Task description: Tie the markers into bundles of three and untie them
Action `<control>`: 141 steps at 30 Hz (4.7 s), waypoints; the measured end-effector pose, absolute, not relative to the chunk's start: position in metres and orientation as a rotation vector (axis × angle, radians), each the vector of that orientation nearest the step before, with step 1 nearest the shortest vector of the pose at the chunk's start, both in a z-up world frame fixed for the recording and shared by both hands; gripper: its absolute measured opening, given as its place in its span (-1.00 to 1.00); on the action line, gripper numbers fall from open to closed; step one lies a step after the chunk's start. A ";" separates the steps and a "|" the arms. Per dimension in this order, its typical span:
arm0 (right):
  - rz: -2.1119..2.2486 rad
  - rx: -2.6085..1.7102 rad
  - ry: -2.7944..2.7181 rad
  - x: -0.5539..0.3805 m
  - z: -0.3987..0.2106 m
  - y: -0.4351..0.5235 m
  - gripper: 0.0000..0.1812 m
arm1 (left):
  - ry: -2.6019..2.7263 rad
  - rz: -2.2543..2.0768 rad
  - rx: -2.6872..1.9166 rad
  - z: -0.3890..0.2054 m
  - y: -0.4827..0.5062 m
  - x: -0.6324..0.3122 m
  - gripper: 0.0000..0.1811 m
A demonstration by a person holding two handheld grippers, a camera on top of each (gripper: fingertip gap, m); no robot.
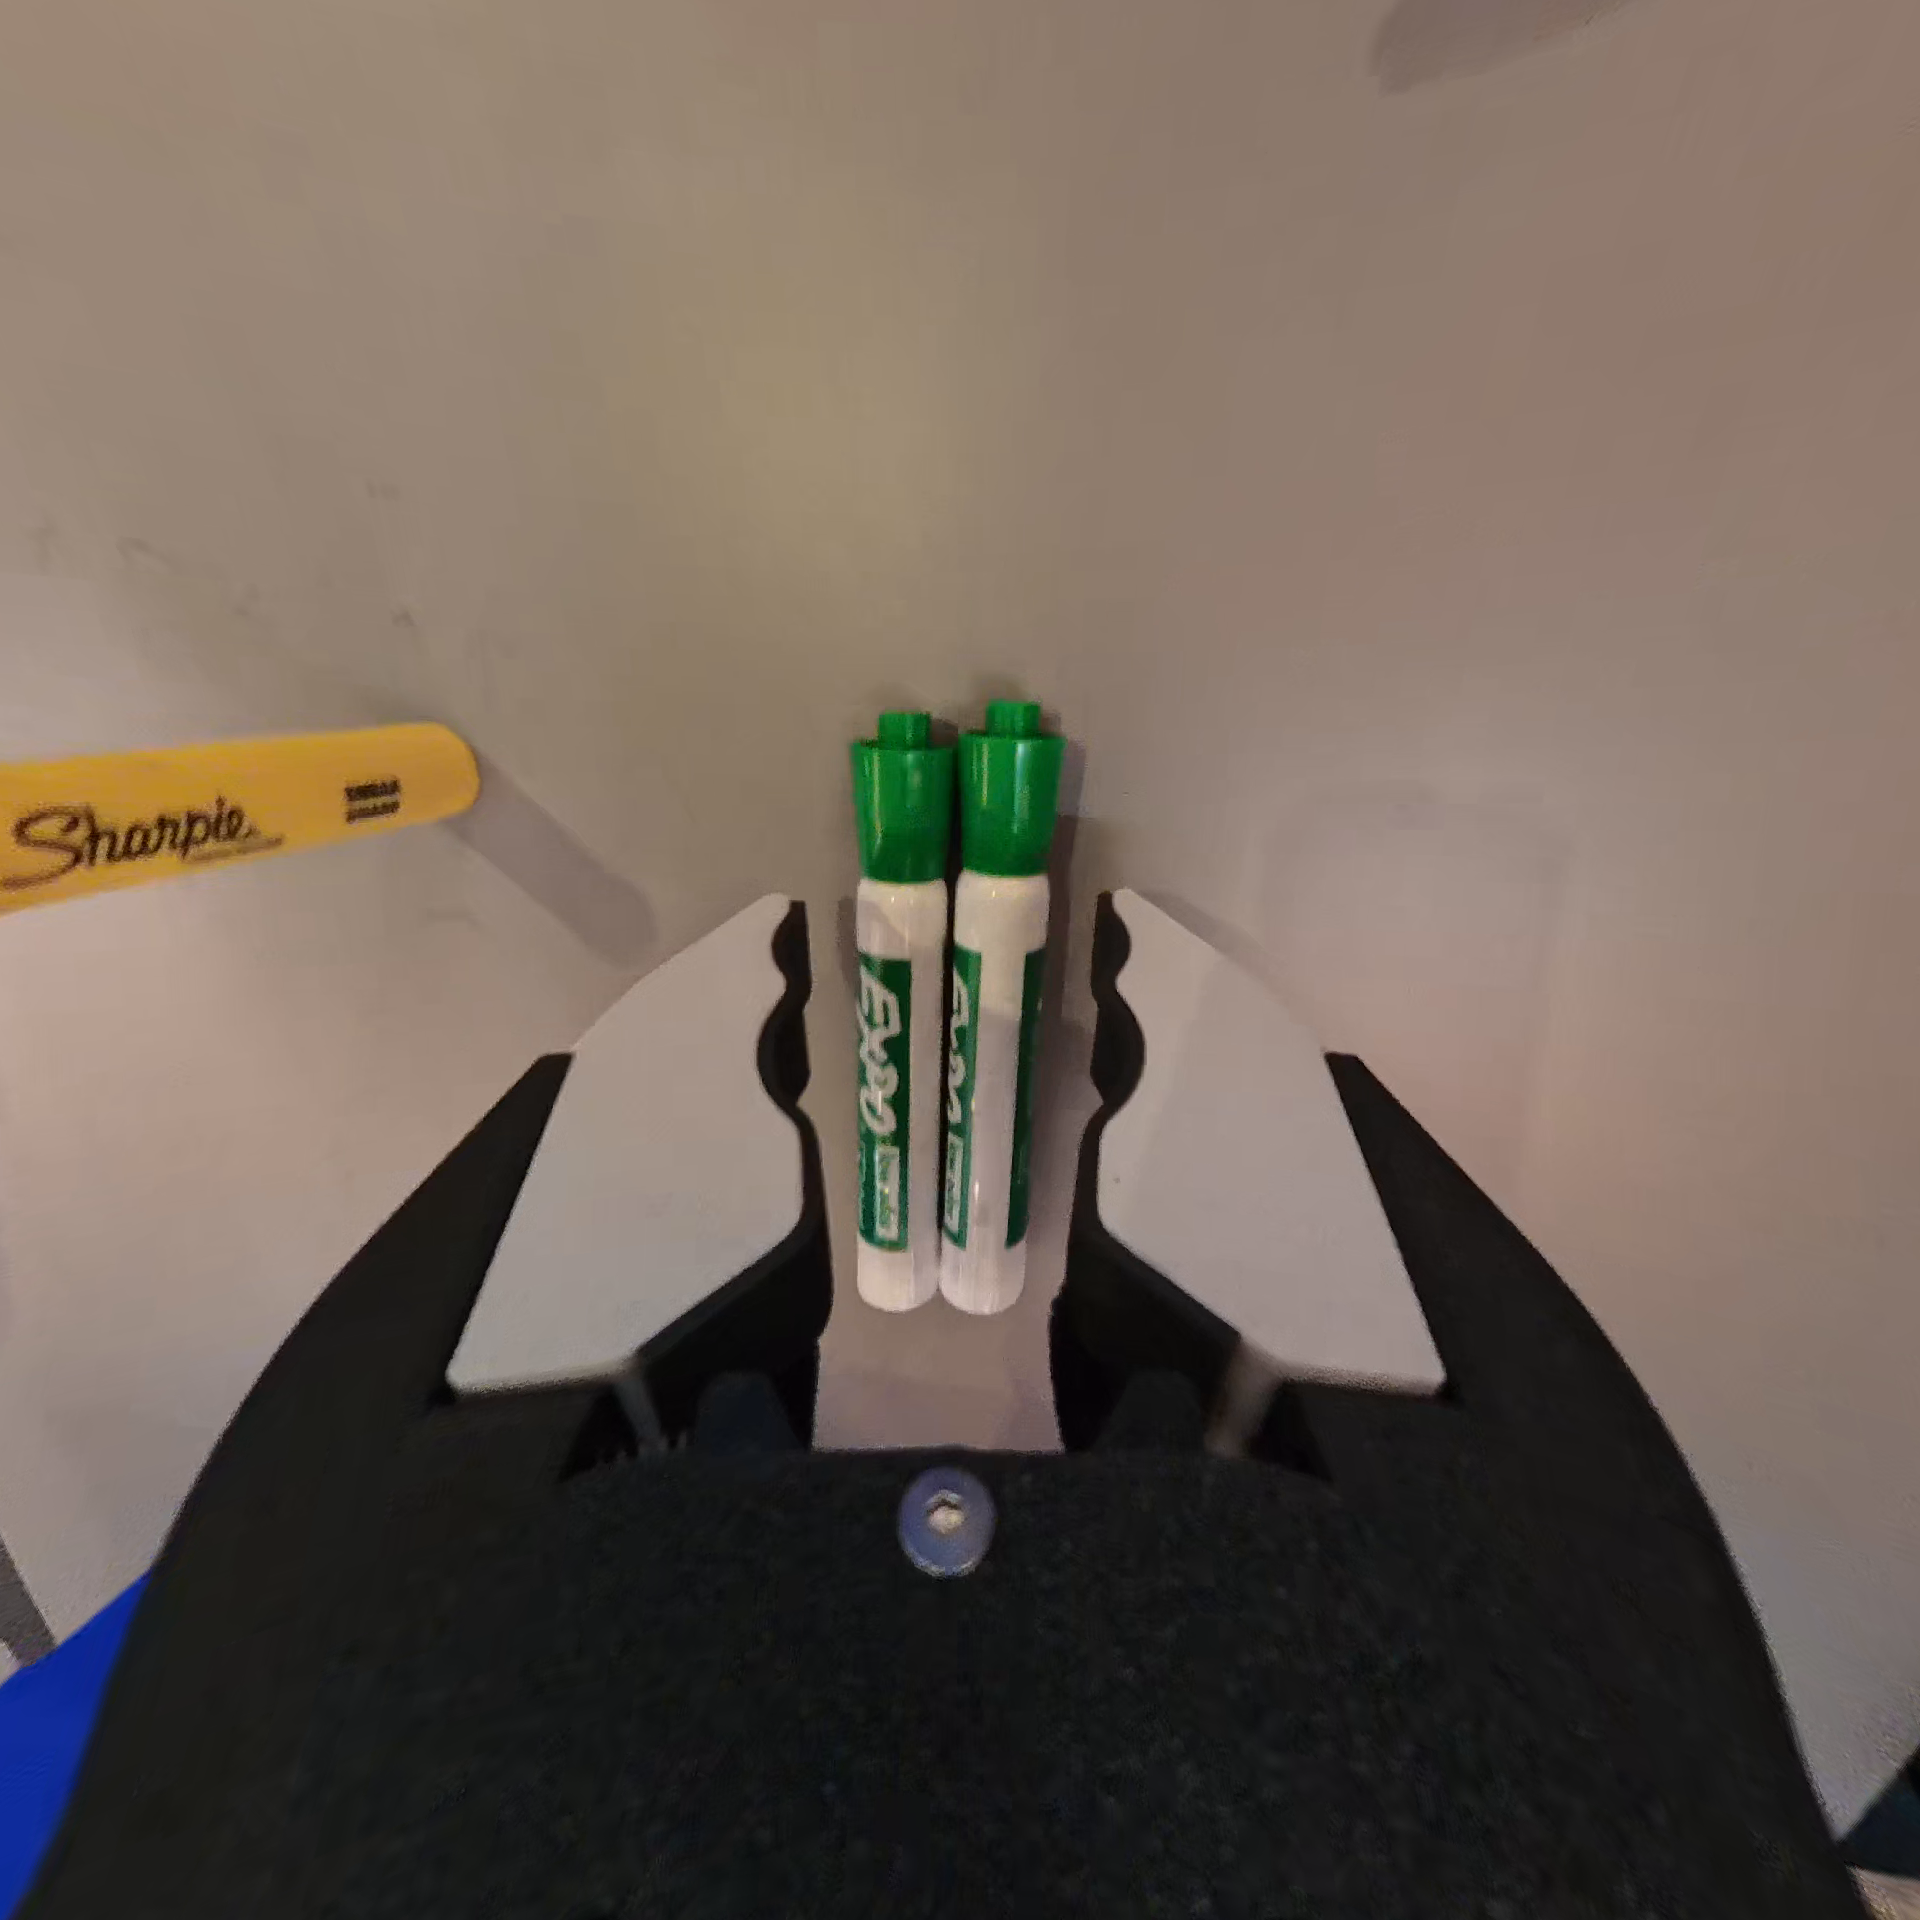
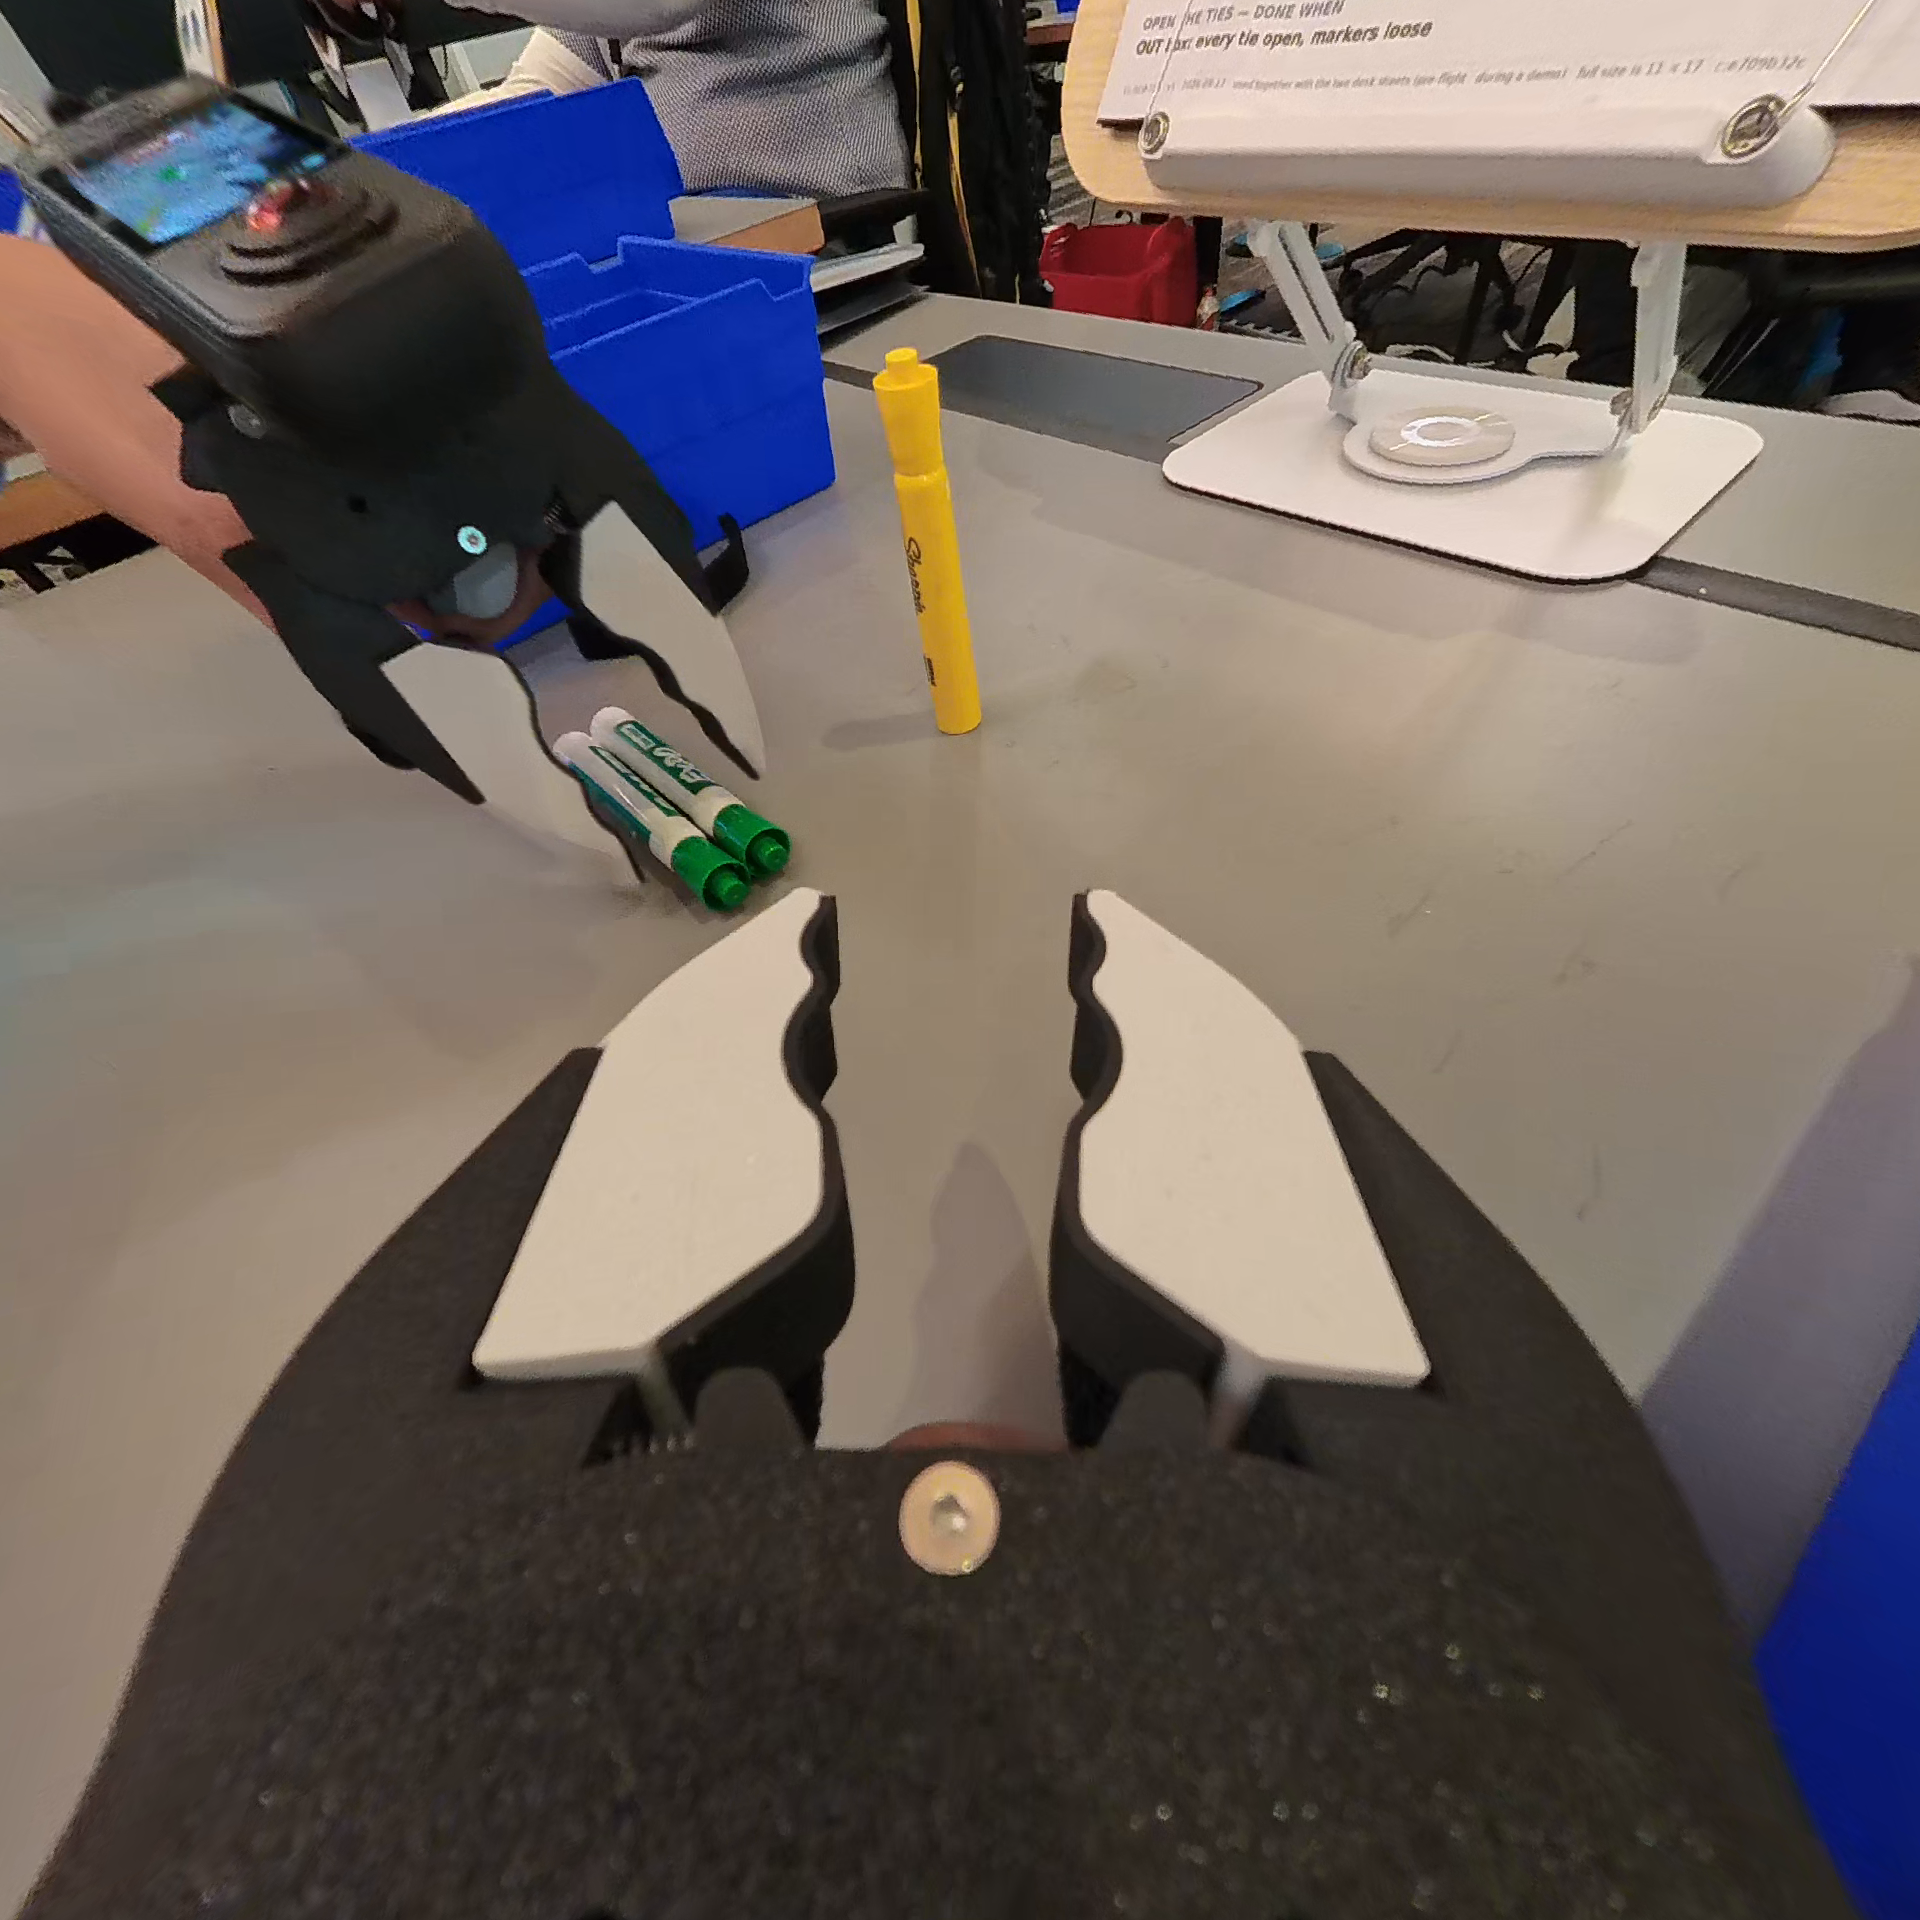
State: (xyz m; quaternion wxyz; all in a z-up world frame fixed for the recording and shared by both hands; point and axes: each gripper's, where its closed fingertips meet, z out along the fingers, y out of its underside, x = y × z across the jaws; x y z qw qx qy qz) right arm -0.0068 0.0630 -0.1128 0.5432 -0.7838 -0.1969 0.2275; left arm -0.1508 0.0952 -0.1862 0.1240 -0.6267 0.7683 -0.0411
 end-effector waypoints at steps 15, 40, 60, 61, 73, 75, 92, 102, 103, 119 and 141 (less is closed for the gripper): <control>0.555 -1.868 -0.470 -0.007 -0.115 0.063 -0.54 | 2.293 -0.165 -1.858 -0.195 0.096 -0.139 -0.55; 0.564 -1.863 -0.465 -0.007 -0.112 0.062 -0.55 | 2.326 -0.136 -1.876 -0.197 0.094 -0.147 -0.59; 0.565 -1.860 -0.473 -0.009 -0.111 0.061 -0.55 | 2.310 -0.135 -1.877 -0.189 0.098 -0.151 -0.63; 0.565 -1.860 -0.473 -0.009 -0.111 0.061 -0.55 | 2.323 -0.118 -1.886 -0.193 0.098 -0.153 -0.61; 0.568 -1.864 -0.470 -0.008 -0.113 0.062 -0.55 | 2.355 -0.142 -1.873 -0.197 0.096 -0.154 -0.60; 0.570 -1.864 -0.470 -0.008 -0.113 0.062 -0.55 | 2.359 -0.135 -1.869 -0.197 0.096 -0.154 -0.60; 0.569 -1.863 -0.470 -0.008 -0.112 0.062 -0.55 | 2.327 -0.174 -1.880 -0.194 0.097 -0.152 -0.61; 0.574 -1.864 -0.471 -0.008 -0.112 0.062 -0.55 | 2.335 -0.171 -1.923 -0.188 0.096 -0.166 -0.60; 0.573 -1.864 -0.471 -0.008 -0.112 0.062 -0.55 | 2.344 -0.153 -1.927 -0.190 0.096 -0.167 -0.59; 0.573 -1.861 -0.469 -0.008 -0.111 0.061 -0.55 | 2.406 -0.111 -1.881 -0.197 0.088 -0.166 -0.60; 0.582 -1.861 -0.468 -0.009 -0.111 0.061 -0.55 | 2.260 -0.315 -1.835 -0.156 0.092 -0.157 -1.00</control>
